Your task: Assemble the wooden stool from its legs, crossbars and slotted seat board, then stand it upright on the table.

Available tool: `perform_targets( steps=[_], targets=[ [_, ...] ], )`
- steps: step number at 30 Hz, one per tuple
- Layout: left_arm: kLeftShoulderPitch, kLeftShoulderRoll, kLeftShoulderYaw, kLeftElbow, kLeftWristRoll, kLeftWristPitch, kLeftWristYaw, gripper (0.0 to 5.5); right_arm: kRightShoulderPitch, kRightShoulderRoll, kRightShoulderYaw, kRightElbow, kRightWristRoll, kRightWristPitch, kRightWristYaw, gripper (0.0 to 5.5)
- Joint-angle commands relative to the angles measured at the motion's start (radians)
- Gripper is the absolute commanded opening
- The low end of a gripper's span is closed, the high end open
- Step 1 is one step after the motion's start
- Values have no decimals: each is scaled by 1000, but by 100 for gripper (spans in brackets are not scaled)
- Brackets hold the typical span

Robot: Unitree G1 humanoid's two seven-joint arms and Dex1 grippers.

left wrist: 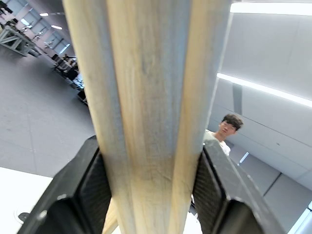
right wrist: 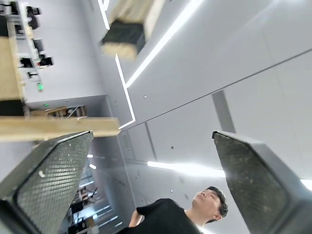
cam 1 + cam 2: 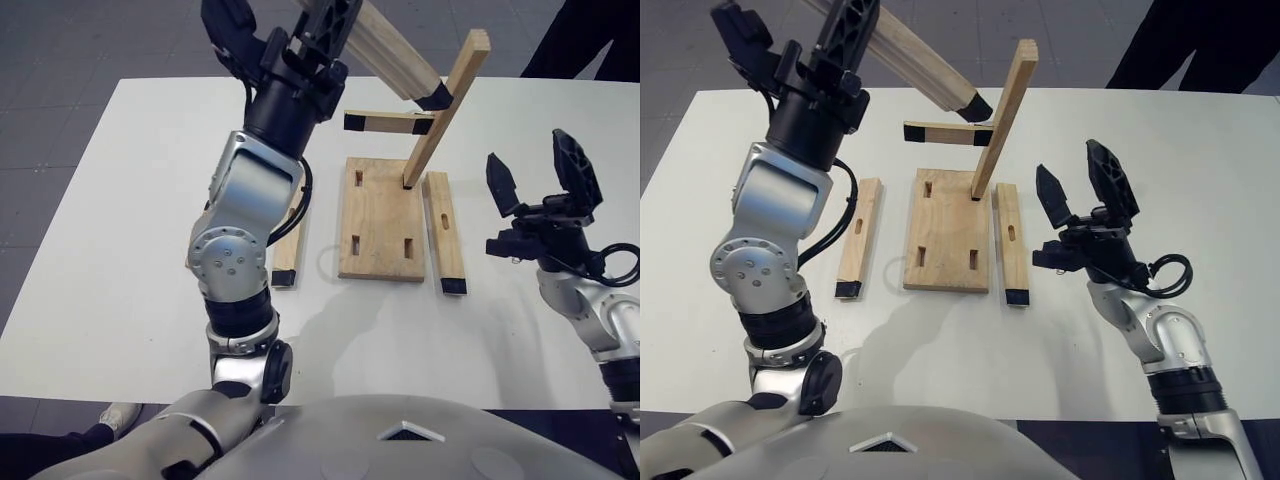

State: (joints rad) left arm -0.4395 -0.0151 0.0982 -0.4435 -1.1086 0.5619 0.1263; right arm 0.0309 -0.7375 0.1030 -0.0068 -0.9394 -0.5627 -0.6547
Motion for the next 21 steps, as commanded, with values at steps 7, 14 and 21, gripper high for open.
perform_targets(
  steps=[7, 14, 21],
  targets=[
    [65, 380, 74, -24, -30, 83, -484, 206, -170, 68, -12, 142, 654, 90, 560, 451],
    [177, 534, -9, 94, 236, -73, -883, 206, -234, 111, -33, 65, 988, 465, 934, 451],
    [150, 541, -6, 317, 400, -249, -1066, 206, -205, 23, -82, -115, 1131, 828, 1183, 358]
  ],
)
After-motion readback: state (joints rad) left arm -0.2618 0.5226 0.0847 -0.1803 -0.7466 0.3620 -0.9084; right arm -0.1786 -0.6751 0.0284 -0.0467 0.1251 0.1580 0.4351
